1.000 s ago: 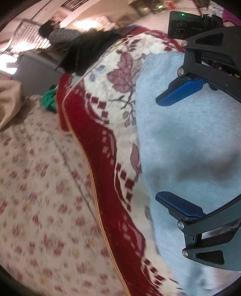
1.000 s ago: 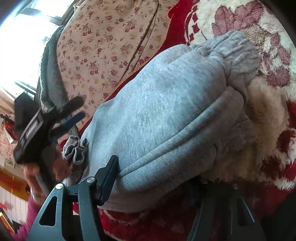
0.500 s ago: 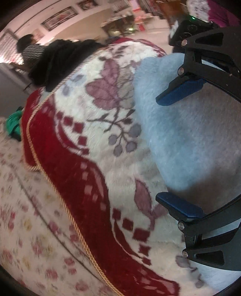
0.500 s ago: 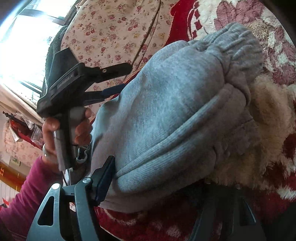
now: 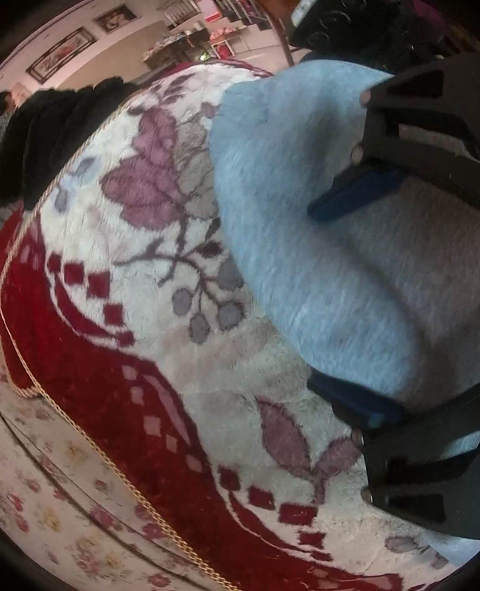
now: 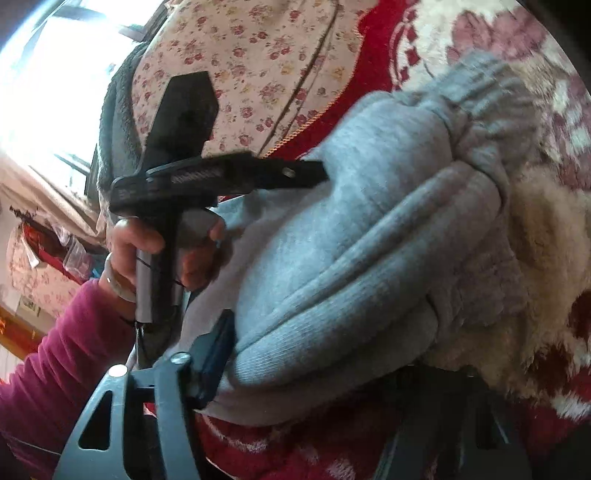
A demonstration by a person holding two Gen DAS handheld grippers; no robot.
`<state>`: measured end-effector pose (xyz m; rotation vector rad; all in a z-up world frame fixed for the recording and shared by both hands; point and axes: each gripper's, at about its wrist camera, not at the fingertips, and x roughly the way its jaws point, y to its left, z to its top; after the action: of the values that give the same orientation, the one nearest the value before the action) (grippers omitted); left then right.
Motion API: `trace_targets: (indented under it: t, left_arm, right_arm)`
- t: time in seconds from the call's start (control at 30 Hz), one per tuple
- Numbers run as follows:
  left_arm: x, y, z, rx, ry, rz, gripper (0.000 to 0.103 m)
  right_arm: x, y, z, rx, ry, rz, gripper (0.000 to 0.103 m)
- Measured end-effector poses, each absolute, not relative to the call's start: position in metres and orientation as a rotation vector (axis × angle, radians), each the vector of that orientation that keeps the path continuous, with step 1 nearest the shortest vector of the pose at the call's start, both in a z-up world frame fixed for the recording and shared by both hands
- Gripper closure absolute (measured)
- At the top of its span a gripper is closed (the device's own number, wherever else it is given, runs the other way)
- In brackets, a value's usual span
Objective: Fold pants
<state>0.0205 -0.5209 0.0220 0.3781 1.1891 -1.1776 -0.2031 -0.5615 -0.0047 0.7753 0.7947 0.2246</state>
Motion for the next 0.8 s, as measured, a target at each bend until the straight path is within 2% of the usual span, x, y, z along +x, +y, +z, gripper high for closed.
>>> trace_targets:
  t: [0.1, 0.17, 0.27, 0.43, 0.8]
  left_arm:
    - [0.022, -0.516, 0.023, 0.347, 1.179, -1.169, 0.048]
    - [0.022, -0.513, 0.027, 0.330, 1.163, -1.170, 0.066]
    - [0.022, -0.511, 0.030, 0.327, 1.151, -1.160, 0.073]
    - [0.021, -0.503, 0.044, 0.300, 1.126, -1.151, 0.081]
    - [0.016, -0.480, 0.094, 0.229, 1.036, -1.148, 0.082]
  right_arm:
    - [-0.201, -0.559, -0.001, 0.758, 0.784, 0.229, 0.050]
    - [-0.200, -0.560, -0.001, 0.770, 0.781, 0.233, 0.052]
    - [-0.201, -0.560, 0.004, 0.753, 0.767, 0.238, 0.057]
    - [-0.204, -0.558, 0.013, 0.721, 0.736, 0.246, 0.060]
    - [-0.211, -0.543, 0.052, 0.595, 0.676, 0.271, 0.063]
